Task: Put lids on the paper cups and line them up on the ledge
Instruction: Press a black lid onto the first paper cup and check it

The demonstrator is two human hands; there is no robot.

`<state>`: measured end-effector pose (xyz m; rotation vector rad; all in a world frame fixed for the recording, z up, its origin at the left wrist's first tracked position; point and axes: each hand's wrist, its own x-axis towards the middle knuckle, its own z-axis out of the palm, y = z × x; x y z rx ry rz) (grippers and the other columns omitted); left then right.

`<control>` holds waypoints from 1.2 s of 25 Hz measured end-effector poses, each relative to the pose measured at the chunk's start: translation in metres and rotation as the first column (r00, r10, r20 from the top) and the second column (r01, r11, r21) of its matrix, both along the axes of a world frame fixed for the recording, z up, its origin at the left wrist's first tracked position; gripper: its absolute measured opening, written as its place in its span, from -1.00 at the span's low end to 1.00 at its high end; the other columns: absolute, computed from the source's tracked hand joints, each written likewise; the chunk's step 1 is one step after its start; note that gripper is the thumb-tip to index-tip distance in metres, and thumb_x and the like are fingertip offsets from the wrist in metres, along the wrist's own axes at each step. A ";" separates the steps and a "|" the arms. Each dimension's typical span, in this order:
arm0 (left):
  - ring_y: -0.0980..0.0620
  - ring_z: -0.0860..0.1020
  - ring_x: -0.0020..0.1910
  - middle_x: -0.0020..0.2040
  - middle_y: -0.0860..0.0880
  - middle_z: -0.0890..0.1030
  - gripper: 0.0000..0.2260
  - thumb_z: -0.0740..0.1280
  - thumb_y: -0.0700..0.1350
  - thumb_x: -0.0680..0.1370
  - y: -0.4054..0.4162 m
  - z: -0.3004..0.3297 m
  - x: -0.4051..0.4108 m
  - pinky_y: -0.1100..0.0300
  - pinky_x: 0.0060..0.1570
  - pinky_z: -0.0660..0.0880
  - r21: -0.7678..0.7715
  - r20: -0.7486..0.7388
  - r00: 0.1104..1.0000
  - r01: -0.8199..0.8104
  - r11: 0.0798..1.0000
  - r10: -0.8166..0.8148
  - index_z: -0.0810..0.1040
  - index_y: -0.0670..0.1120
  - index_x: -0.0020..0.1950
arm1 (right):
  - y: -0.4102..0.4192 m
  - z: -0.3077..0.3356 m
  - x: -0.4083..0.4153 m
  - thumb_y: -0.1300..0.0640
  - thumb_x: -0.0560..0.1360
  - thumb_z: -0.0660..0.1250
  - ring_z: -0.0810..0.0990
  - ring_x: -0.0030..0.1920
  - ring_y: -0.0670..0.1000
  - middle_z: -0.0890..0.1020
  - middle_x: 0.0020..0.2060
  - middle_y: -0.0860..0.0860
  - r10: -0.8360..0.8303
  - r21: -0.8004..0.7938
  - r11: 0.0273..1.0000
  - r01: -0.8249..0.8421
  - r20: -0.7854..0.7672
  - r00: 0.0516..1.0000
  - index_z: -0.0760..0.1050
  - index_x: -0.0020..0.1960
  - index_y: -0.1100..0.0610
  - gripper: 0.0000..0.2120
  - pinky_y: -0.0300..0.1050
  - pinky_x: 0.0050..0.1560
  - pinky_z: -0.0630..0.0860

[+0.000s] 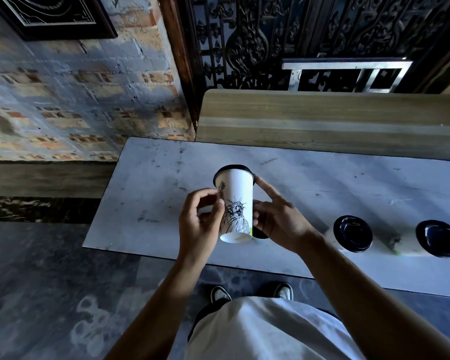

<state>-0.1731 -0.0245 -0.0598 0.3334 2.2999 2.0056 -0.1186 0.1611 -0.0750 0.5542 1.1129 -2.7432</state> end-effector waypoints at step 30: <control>0.17 0.63 0.01 0.05 -0.08 0.68 -0.82 0.33 -0.20 0.51 0.000 0.007 0.001 0.44 -0.09 0.50 -0.121 -0.079 0.997 -0.018 0.993 0.009 0.64 -0.14 0.07 | 0.005 0.000 0.002 0.27 0.38 0.46 0.48 -0.48 -0.01 0.54 -0.41 0.11 0.036 0.005 0.999 -0.036 -0.005 0.999 0.44 0.45 0.03 -0.34 -0.08 -0.31 0.54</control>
